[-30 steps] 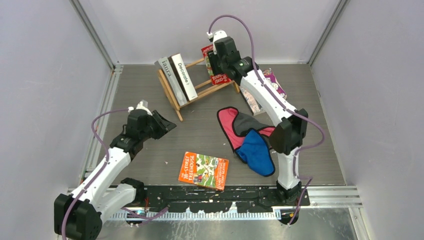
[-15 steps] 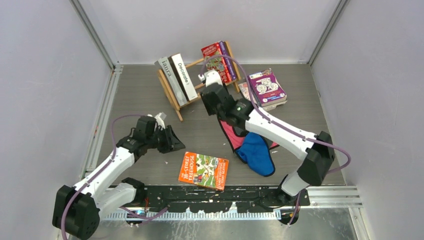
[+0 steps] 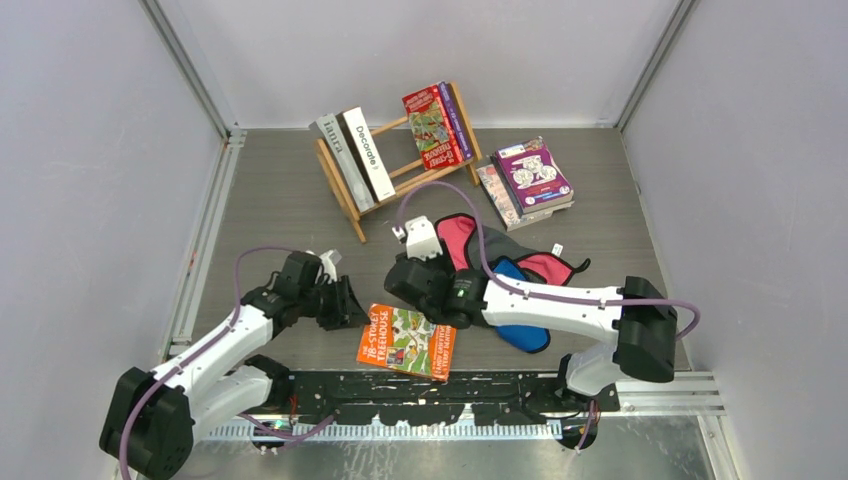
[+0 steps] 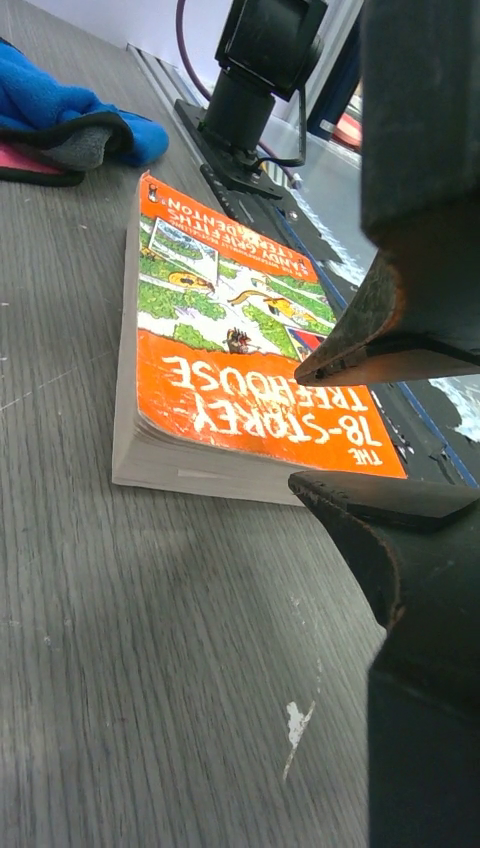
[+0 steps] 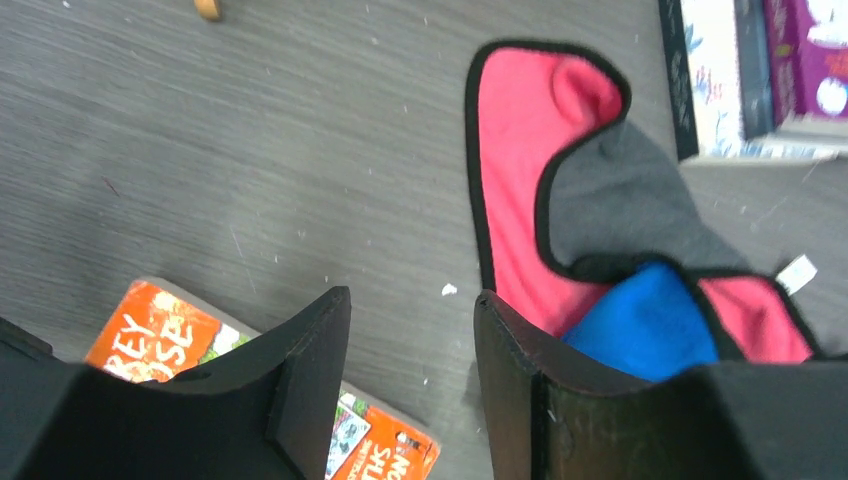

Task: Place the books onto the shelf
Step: Pick up the book from the center of the board.

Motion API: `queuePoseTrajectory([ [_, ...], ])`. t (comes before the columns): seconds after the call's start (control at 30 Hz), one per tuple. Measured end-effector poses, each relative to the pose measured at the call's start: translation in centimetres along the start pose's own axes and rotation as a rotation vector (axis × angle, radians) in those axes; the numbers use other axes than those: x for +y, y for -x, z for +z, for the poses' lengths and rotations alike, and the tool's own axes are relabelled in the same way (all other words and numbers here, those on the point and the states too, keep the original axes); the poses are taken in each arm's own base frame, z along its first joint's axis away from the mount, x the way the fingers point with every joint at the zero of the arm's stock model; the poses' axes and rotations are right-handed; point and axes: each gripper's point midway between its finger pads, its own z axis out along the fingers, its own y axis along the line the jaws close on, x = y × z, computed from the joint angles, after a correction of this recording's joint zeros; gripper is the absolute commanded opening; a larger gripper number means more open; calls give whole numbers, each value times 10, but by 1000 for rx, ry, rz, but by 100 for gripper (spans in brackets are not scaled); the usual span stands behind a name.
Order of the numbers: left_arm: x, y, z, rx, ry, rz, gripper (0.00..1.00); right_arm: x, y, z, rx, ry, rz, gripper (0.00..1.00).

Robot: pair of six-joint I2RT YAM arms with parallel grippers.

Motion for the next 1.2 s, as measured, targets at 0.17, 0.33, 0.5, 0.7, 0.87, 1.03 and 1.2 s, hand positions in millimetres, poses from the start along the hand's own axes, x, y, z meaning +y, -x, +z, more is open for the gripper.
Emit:
queuePoseTrajectory([
  [0.17, 8, -4, 6, 8, 14, -9, 37, -6, -37, -6, 20, -36, 82, 53],
  [0.33, 16, -12, 16, 40, 33, -27, 37, -16, -75, -14, 32, -53, 191, 55],
  [0.5, 14, -12, 24, 53, 27, -22, 38, -18, -95, -25, 18, -38, 293, 57],
  [0.7, 10, -15, 33, 70, 21, -12, 37, -8, -111, -33, 20, -7, 383, 58],
  [0.87, 6, -15, 36, 66, 13, -5, 37, -5, -133, -34, 35, -4, 452, 58],
  [1.03, 6, -15, 37, 64, 13, 1, 37, -11, -157, -32, 54, -23, 502, 59],
  [1.2, 6, -15, 38, 64, 15, 0, 37, -8, -166, -32, 61, -15, 553, 59],
])
